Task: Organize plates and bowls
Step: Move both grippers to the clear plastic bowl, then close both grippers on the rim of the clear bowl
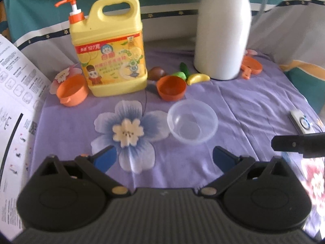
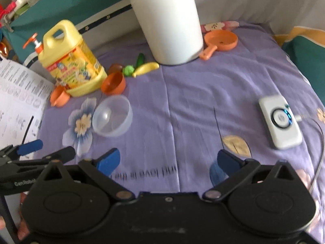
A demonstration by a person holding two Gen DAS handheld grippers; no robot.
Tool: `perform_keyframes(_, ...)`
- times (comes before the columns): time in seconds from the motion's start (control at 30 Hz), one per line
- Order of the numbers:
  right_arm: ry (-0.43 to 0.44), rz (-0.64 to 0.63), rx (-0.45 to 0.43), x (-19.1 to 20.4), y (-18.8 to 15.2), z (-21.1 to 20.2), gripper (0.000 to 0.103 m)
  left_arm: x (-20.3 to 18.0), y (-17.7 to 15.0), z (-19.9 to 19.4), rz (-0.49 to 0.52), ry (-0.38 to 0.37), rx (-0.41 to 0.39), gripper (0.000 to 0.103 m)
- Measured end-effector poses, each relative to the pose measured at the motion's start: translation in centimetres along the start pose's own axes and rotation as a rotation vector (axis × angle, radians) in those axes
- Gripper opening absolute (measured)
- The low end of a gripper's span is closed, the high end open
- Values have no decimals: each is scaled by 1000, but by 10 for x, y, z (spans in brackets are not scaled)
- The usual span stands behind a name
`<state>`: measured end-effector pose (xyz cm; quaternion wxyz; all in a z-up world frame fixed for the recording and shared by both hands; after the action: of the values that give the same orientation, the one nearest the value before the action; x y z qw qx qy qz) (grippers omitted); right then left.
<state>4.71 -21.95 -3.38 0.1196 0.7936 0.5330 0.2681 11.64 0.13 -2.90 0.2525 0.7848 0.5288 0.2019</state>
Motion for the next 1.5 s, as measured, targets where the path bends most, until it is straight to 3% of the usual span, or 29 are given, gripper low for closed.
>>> perform_keyframes(0.3, 57, 29, 6, 18, 46, 48, 103, 2, 28, 52, -27, 31, 40, 102)
perform_keyframes(0.67, 86, 2, 19, 47, 59, 91, 80, 9, 31, 84, -56, 9, 84, 87)
perform_keyframes(0.83, 95, -17, 34, 53, 57, 101, 61, 10, 30, 92, -73, -10, 104, 75)
perform_keyframes(1.0, 98, -33, 42, 56, 55, 106, 49, 9, 31, 95, -75, -28, 101, 69)
perform_keyframes(1.1, 97, -37, 50, 56, 54, 110, 35, 7, 30, 98, -70, -35, 106, 55)
perform_keyframes(1.17, 99, -44, 52, 57, 53, 112, 23, 5, 29, 100, -69, -51, 116, 36)
perform_keyframes(1.2, 102, -48, 57, 58, 52, 113, 15, 5, 28, 100, -70, -61, 119, 31)
perform_keyframes(1.27, 109, -59, 65, 60, 50, 115, 10, 3, 27, 100, -72, -76, 120, 17)
perform_keyframes(1.5, 114, -55, 52, 59, 43, 107, 9, -1, 23, 96, -61, -75, 129, 14)
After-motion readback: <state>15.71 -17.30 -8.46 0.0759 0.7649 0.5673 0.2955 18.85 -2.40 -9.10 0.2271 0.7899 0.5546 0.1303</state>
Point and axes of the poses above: each gripper's, at about its wrist camera, not at the fingertips, and z roughly the way its jaws point, x to its left, y to its top, the point moved 1 cm from there along z, roughly the way its jaws point, and after that the axes turned 2 degrees about z, right-handed, at the moved point
